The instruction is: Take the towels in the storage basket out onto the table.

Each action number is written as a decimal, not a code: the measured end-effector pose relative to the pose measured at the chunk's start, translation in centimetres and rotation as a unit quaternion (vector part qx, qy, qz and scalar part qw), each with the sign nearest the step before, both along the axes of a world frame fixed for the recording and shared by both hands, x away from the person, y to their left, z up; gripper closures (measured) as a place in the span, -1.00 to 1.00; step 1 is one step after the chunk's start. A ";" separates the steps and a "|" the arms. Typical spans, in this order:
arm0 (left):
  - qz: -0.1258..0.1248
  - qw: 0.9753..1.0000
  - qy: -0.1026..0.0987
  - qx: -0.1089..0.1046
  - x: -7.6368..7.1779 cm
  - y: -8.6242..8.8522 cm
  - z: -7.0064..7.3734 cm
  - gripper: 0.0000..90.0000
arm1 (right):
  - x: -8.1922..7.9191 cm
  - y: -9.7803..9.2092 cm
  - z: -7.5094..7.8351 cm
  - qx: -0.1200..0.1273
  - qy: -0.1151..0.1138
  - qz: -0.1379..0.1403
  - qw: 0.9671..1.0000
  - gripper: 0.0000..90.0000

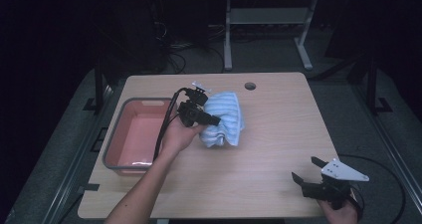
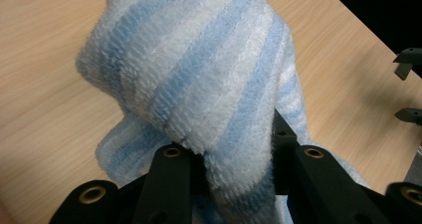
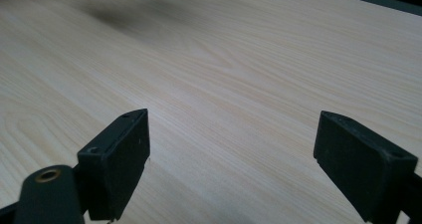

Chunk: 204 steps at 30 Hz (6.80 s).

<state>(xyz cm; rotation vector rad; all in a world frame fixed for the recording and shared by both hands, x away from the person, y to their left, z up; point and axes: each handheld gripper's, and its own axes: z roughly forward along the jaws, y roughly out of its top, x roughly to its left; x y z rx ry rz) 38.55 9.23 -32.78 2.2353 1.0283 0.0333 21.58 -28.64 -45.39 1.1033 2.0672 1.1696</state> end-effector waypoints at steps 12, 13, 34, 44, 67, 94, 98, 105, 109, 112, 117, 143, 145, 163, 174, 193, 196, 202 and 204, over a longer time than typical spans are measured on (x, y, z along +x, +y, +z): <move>-0.012 1.000 0.022 0.007 0.6 -2.9 -1.9 0.55 | 0.0 0.1 0.0 0.001 0.002 0.001 1.000 -0.69; -0.013 1.000 0.022 0.008 0.7 -3.1 -2.1 0.55 | 0.0 0.1 0.0 0.000 0.002 0.001 1.000 -0.69; -0.017 0.998 0.047 0.031 1.0 -6.2 -5.2 0.54 | 0.2 0.3 -0.1 -0.002 0.002 0.005 1.000 -0.69; -0.017 0.997 0.055 0.043 1.1 -7.2 -6.5 0.52 | 0.1 0.2 0.0 0.001 0.002 0.001 1.000 -0.69; -0.020 0.996 0.060 0.067 1.0 -7.9 -8.0 0.21 | 0.1 0.2 -0.1 -0.002 0.002 0.004 1.000 -0.69; -0.010 0.999 0.034 0.020 0.2 -7.0 -6.0 -0.20 | 0.4 0.7 -0.1 -0.011 0.006 0.009 1.000 -0.69; -0.012 0.999 0.030 0.017 0.1 -6.5 -5.6 -0.24 | 0.5 0.9 -0.1 -0.015 0.005 0.010 1.000 -0.69; -0.010 1.000 0.022 0.006 -0.4 -5.8 -4.7 -0.29 | 0.8 0.9 -0.4 -0.015 0.011 0.011 1.000 -0.69; -0.011 1.000 0.023 0.001 -0.7 -5.3 -4.3 -0.34 | 0.9 0.9 -0.4 -0.019 0.010 0.012 1.000 -0.69; -0.012 1.000 0.018 -0.002 -0.9 -4.9 -3.9 -0.35 | 0.9 0.9 -0.4 -0.018 0.012 0.009 1.000 -0.69; -0.011 1.000 0.018 -0.015 -1.4 -3.9 -3.3 -0.37 | 0.9 0.8 -0.4 -0.019 0.013 0.008 1.000 -0.69; -0.012 1.000 -0.006 0.001 -4.6 -0.7 -3.9 -0.38 | 0.9 1.1 -0.6 -0.025 0.016 0.009 1.000 -0.69; -0.010 1.000 -0.005 0.002 -4.9 -0.6 -4.3 -0.38 | 0.9 1.1 -0.6 -0.028 0.017 0.010 0.999 -0.69; -0.027 0.999 -0.018 0.009 -7.6 0.2 -5.7 -0.39 | 0.8 1.1 -0.7 -0.030 0.016 0.009 0.999 -0.69; -0.029 0.999 -0.022 0.009 -8.5 0.7 -6.6 -0.39 | 0.8 1.2 -0.7 -0.033 0.016 0.011 0.999 -0.69; -0.045 0.999 -0.011 -0.012 -10.1 1.2 -8.4 -0.41 | 0.8 1.2 -0.8 -0.034 0.017 0.012 0.999 -0.69; -0.043 0.999 -0.012 -0.011 -10.3 1.4 -8.7 -0.41 | 0.8 1.2 -0.8 -0.033 0.020 0.010 0.999 -0.69; -0.044 0.999 -0.015 -0.013 -11.1 1.8 -9.2 -0.41 | 0.7 1.1 -0.8 -0.035 0.019 0.008 0.999 -0.69; -0.042 0.999 -0.017 -0.014 -11.3 1.8 -9.3 -0.41 | 0.6 1.0 -0.9 -0.034 0.022 0.005 0.999 -0.69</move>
